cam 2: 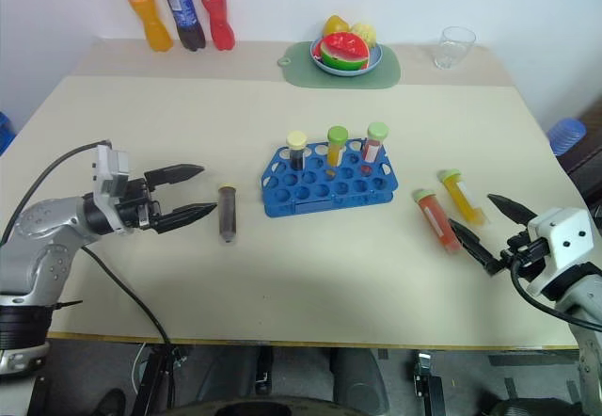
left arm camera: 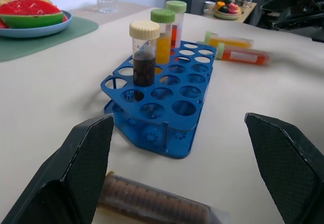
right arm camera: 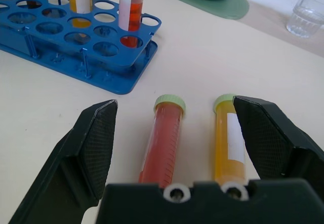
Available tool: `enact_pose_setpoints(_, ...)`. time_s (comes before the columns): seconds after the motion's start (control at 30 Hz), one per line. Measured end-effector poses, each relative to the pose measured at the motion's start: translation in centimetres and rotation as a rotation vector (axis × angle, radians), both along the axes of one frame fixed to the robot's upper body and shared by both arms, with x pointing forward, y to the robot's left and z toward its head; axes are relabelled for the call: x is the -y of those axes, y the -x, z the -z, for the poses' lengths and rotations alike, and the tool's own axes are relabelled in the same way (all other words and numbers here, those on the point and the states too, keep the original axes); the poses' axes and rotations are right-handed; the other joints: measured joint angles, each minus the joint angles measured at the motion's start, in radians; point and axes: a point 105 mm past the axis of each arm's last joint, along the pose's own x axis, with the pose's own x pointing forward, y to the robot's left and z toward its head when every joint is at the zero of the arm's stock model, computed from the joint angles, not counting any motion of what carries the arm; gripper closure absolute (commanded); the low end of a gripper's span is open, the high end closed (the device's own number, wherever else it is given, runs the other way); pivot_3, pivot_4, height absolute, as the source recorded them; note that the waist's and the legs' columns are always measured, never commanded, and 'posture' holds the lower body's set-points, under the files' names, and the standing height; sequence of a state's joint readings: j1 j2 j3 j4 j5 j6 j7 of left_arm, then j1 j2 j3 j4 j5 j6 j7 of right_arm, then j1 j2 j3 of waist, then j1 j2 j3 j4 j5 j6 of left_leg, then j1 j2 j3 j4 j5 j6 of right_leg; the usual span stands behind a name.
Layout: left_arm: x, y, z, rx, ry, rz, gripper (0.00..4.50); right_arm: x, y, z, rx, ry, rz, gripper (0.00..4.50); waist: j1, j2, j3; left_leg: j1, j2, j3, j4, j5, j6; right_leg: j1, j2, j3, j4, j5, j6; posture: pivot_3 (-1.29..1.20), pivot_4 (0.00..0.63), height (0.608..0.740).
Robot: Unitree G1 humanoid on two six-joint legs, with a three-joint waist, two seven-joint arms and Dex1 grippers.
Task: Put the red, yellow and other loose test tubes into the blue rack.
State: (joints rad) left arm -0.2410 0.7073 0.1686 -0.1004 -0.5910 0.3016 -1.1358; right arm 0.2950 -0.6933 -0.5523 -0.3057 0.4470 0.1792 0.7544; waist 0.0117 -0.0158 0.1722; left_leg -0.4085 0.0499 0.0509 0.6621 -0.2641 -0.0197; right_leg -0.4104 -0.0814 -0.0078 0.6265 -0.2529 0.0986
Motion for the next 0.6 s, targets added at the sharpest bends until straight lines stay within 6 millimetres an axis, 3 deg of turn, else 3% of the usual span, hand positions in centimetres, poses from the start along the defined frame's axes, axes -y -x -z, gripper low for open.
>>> enact_pose_setpoints(0.2,1.7,0.5,0.1,0.0,0.02,0.073,0.25,0.1,-0.4,-0.3,0.002,-0.006,0.004,0.45,0.0,0.0,0.0,0.0,0.0,0.0,0.0,0.0,0.0,0.0,0.0,0.0,0.0,0.0,0.0,0.0,0.15,0.74)
enact_pose_setpoints(0.33,3.6,2.0,-0.7,0.002,0.035,0.227,0.25,1.6,-1.2,-0.1,-0.089,0.01,0.074,0.45,0.0,0.0,0.0,0.0,0.0,0.0,0.0,0.0,0.0,0.0,0.0,0.0,0.0,0.0,0.0,0.0,0.15,0.74)
enact_pose_setpoints(0.6,5.3,2.3,-0.8,-0.004,-0.013,0.37,0.25,4.5,-5.1,-1.7,-0.297,0.031,0.152,0.45,-0.007,0.002,0.001,0.0,0.0,0.0,0.001,0.0,0.0,0.0,0.001,0.001,0.0,0.0,0.0,0.0,0.15,0.74)
